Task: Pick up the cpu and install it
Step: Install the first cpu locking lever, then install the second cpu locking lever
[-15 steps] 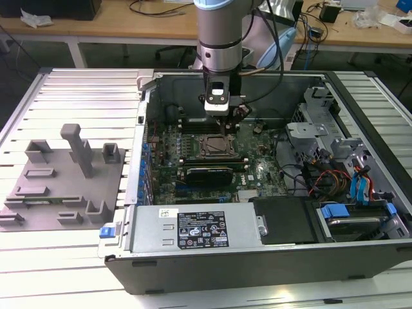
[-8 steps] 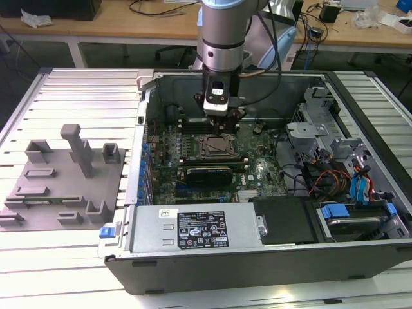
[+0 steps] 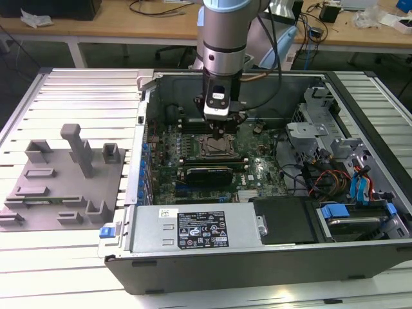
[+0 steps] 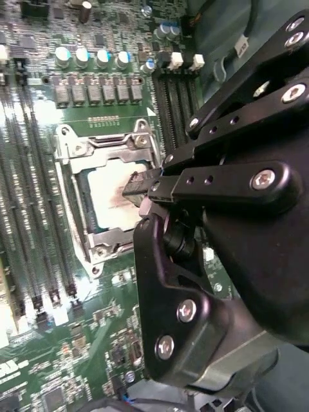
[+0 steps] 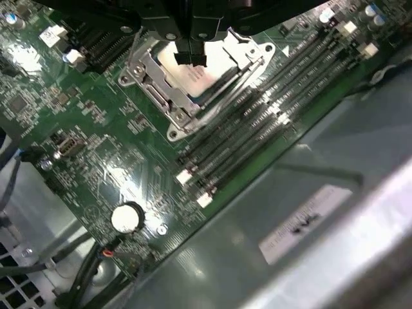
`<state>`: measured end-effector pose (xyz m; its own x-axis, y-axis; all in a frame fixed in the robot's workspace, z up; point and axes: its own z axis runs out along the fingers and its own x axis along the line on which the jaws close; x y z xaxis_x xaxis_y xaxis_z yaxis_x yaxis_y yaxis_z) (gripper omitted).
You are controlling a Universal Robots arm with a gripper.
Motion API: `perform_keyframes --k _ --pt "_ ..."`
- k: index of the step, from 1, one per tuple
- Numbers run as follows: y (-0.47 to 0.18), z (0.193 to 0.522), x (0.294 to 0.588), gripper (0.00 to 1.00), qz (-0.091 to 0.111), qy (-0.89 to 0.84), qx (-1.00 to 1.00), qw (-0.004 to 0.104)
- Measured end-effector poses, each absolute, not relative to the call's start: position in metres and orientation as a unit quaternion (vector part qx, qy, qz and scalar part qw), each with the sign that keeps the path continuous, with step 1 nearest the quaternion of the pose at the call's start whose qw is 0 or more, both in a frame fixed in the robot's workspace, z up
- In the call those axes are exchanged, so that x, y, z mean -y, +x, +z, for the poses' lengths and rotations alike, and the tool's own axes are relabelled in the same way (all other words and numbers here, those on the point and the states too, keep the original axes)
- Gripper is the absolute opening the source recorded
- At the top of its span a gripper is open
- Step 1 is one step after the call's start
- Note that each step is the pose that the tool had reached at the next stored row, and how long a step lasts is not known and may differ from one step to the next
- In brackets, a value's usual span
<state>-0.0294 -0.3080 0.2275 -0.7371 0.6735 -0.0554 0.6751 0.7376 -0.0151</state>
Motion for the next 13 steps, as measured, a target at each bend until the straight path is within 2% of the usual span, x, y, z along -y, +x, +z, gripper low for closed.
perform_keyframes --k 13 --pt "-0.0294 0.2339 0.3154 0.11 -0.018 0.362 -0.932 0.024"
